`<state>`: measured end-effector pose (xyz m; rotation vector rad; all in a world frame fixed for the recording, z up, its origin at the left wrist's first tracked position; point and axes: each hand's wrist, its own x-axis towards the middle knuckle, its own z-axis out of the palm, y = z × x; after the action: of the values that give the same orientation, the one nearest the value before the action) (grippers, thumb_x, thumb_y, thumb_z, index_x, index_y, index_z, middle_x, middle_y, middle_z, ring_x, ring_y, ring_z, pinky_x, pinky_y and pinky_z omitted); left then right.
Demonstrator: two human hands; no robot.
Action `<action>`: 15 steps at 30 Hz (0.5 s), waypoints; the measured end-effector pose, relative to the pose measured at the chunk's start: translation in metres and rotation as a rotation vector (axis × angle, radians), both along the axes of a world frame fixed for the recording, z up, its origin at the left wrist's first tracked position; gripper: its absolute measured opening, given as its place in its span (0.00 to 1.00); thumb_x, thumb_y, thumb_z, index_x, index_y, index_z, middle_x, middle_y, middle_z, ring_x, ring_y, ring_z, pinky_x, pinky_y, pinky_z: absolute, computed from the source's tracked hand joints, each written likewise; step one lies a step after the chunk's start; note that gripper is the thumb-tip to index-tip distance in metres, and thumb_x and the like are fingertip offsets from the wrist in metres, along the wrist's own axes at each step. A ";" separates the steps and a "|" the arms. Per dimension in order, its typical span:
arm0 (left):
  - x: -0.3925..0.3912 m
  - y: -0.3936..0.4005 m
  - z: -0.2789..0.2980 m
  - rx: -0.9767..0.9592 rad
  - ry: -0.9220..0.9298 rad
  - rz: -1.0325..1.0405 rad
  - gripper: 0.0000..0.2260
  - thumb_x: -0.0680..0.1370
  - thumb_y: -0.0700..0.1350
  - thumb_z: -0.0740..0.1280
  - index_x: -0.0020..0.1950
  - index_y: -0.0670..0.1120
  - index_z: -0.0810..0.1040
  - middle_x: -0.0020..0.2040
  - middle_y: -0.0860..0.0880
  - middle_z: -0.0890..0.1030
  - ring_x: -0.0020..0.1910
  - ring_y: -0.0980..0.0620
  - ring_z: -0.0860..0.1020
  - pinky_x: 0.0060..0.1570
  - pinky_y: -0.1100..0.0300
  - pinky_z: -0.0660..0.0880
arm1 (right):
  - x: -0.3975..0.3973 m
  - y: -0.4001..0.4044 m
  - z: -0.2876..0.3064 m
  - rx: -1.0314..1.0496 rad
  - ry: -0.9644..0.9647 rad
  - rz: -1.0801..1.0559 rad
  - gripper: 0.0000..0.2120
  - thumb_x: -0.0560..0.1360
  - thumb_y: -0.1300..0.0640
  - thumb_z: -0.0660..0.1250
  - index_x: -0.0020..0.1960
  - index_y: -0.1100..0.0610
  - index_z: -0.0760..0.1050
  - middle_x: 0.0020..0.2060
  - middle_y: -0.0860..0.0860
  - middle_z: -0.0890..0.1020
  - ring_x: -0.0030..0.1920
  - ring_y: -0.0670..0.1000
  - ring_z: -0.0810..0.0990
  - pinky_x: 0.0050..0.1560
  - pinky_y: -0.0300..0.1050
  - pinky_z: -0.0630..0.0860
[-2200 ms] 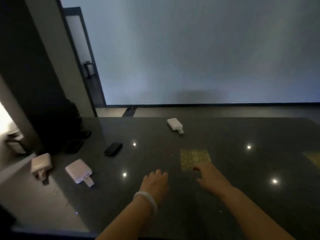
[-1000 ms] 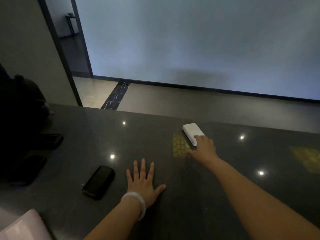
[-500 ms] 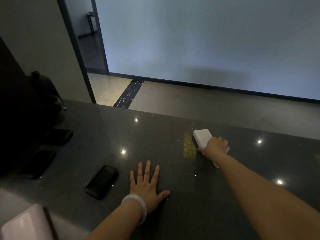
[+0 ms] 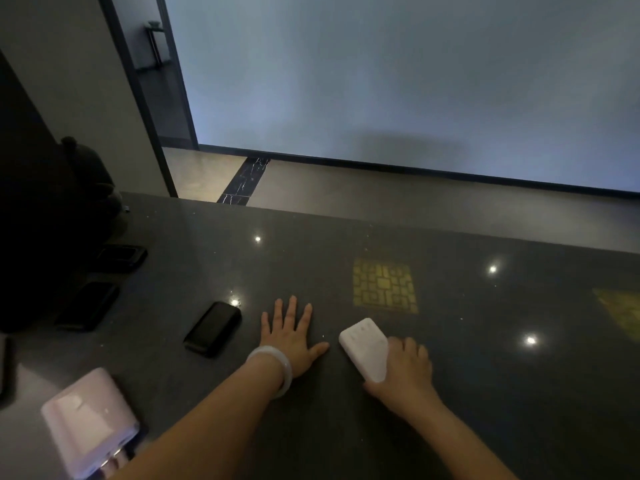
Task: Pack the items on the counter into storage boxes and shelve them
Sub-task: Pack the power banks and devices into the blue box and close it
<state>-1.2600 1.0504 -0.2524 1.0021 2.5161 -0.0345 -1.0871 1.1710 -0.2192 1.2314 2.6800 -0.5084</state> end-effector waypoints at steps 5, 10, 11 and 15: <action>0.030 -0.059 -0.008 0.062 0.018 0.025 0.40 0.75 0.70 0.53 0.78 0.55 0.35 0.77 0.48 0.30 0.74 0.43 0.29 0.71 0.40 0.34 | -0.004 -0.022 0.002 0.011 -0.013 -0.039 0.51 0.63 0.33 0.72 0.75 0.55 0.54 0.70 0.54 0.62 0.69 0.56 0.62 0.69 0.53 0.62; 0.059 -0.116 -0.027 0.096 0.037 0.087 0.40 0.73 0.74 0.45 0.75 0.57 0.31 0.75 0.52 0.28 0.73 0.46 0.27 0.70 0.43 0.30 | -0.016 -0.041 0.005 0.048 0.010 -0.089 0.45 0.64 0.35 0.72 0.71 0.58 0.60 0.67 0.55 0.66 0.66 0.56 0.66 0.65 0.49 0.68; 0.062 -0.121 -0.029 0.113 0.053 0.077 0.39 0.72 0.74 0.43 0.74 0.58 0.29 0.75 0.52 0.27 0.72 0.47 0.26 0.70 0.44 0.29 | -0.017 -0.049 0.002 0.024 0.007 -0.087 0.45 0.64 0.35 0.72 0.71 0.57 0.60 0.66 0.54 0.65 0.66 0.55 0.66 0.64 0.49 0.68; 0.065 -0.125 -0.028 0.139 0.068 0.067 0.38 0.73 0.73 0.42 0.76 0.57 0.31 0.73 0.52 0.26 0.71 0.48 0.24 0.68 0.46 0.26 | -0.024 -0.089 -0.009 0.000 -0.012 -0.026 0.45 0.62 0.35 0.72 0.69 0.56 0.59 0.65 0.53 0.64 0.65 0.55 0.65 0.62 0.48 0.68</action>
<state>-1.1950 0.9252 -0.2805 0.9843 2.6432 0.1299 -1.1115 1.0825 -0.2287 1.2673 2.6574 -0.5029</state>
